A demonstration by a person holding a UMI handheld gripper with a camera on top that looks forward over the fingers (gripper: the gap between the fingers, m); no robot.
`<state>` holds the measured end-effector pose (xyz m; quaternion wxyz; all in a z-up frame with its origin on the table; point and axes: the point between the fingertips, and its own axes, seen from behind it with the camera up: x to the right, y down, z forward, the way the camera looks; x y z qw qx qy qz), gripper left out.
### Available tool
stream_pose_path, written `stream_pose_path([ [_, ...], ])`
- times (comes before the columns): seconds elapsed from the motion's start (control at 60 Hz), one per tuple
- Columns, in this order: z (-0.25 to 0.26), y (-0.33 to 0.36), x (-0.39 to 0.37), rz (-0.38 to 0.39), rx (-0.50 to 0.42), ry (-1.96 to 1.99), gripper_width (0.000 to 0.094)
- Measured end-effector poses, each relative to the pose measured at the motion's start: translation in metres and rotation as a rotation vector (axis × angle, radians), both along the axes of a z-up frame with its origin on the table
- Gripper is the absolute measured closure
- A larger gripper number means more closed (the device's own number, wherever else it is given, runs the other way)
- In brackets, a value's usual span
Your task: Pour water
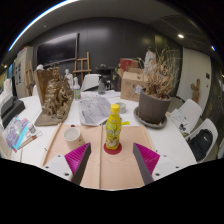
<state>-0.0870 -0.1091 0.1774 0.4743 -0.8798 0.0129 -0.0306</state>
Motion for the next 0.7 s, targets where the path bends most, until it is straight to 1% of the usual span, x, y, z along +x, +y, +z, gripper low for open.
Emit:
stream_pose_path([
  [0.05, 0.016, -0.026, -0.005, -0.015, -0.005, -0.023, 0.0076],
  [0.167, 0.029, -0.080, -0.029, -0.038, -0.006, -0.055, 0.0073],
  [0.3, 0.038, -0.124, -0.052, -0.041, -0.017, -0.056, 0.0076],
  [0.517, 0.039, -0.162, -0.075, -0.047, -0.035, -0.047, 0.0076],
  [0.7, 0.039, -0.168, -0.079, -0.045, -0.039, -0.068, 0.0078],
])
